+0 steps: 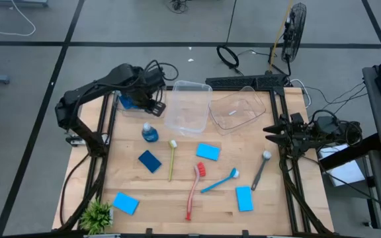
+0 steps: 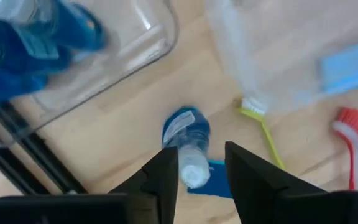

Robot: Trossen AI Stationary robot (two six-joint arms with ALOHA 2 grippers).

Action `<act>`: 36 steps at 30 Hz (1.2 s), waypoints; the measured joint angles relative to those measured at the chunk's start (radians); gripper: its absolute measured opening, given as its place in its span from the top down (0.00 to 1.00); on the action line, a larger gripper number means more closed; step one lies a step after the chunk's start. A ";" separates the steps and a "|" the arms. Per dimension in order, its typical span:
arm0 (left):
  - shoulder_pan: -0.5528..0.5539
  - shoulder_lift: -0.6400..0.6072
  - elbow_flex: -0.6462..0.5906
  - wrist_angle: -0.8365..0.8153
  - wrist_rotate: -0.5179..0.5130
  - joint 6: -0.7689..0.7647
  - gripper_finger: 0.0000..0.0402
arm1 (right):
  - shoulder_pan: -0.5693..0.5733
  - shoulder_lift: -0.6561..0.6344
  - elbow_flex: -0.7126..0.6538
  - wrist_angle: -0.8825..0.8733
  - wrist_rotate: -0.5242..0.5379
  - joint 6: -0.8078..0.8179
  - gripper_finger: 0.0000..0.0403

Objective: Pick & Place Kitchen Sink Supplies
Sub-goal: Put the dish soap into the left transparent bin

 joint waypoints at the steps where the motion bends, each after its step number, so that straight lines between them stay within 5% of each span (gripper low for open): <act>1: -0.018 -0.004 0.000 0.000 -0.006 0.003 0.68 | 0.000 0.000 0.000 -0.002 0.000 -0.003 0.55; 13: -0.139 -0.001 -0.004 -0.001 -0.058 -0.022 0.69 | 0.000 0.000 0.000 -0.123 0.000 0.023 0.55; 36: -0.171 -0.001 -0.050 -0.002 -0.066 -0.073 0.70 | 0.000 0.000 -0.063 -0.237 -0.001 0.063 0.55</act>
